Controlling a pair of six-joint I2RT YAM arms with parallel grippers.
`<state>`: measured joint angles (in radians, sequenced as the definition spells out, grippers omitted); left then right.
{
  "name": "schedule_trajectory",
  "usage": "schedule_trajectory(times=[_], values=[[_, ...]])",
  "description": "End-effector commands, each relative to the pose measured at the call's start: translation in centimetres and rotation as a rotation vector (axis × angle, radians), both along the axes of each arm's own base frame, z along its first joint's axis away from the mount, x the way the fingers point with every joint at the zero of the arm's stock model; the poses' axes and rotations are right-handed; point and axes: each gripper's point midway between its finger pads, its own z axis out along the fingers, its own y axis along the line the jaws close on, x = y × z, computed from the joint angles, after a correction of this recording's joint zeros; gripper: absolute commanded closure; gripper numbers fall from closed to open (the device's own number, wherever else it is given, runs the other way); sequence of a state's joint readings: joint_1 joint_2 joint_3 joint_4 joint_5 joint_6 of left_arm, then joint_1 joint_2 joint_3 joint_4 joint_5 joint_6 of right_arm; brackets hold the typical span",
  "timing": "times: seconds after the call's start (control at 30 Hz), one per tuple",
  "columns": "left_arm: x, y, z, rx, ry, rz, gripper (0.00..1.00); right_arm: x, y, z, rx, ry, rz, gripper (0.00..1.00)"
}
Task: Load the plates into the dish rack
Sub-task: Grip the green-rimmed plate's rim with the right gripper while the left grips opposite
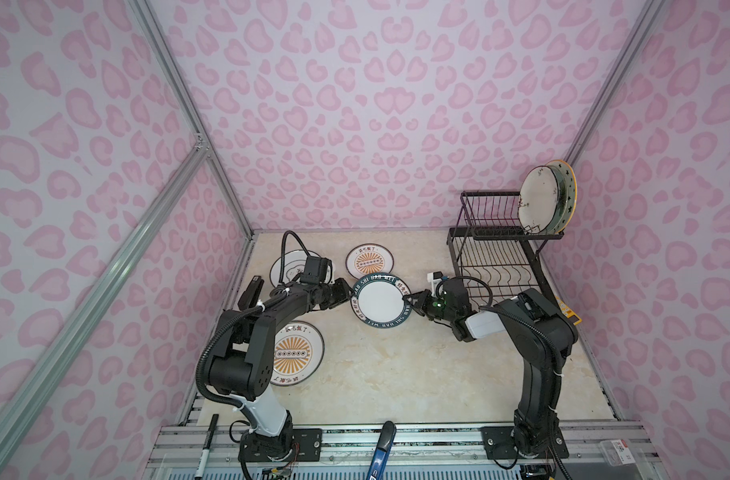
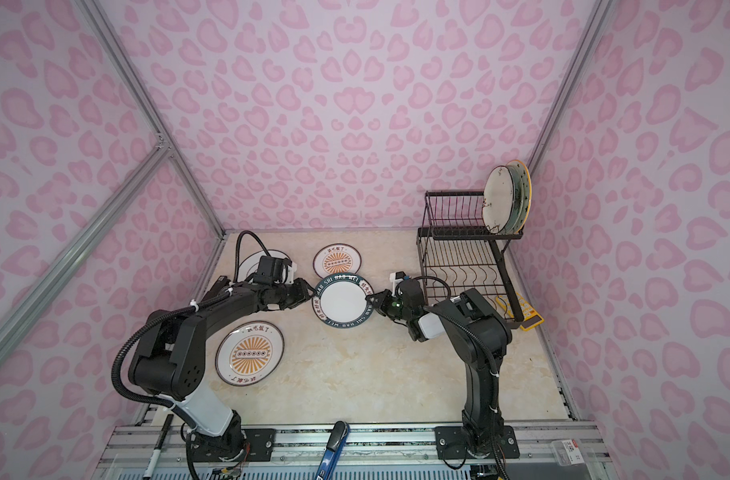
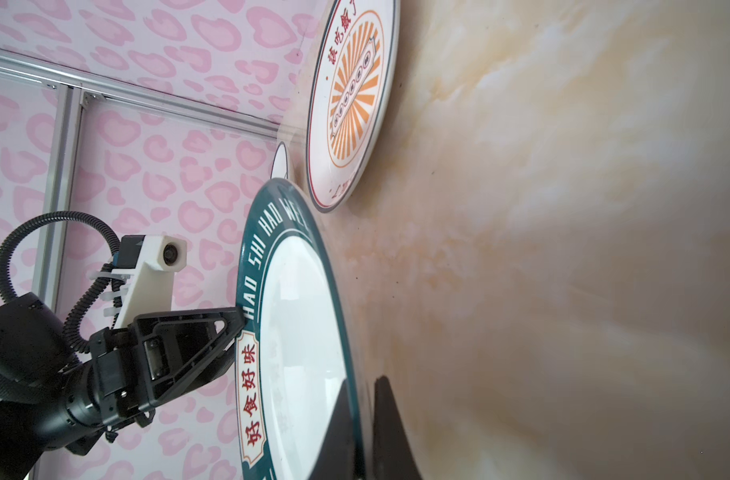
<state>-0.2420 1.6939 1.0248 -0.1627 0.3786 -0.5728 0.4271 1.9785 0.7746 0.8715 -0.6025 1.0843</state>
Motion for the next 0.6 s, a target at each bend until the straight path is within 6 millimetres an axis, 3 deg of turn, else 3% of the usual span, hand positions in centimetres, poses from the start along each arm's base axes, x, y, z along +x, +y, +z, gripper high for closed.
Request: schedule_trajectory(times=[0.0,0.57], values=[[-0.1,-0.6,1.2,-0.028,-0.037,-0.050,0.58,0.4,0.2,1.9,0.036,-0.074,0.005,1.00],[-0.7,-3.3,4.1,-0.163,-0.132,-0.172,0.61,0.3,1.4,4.6,0.045,-0.152,0.047,1.00]])
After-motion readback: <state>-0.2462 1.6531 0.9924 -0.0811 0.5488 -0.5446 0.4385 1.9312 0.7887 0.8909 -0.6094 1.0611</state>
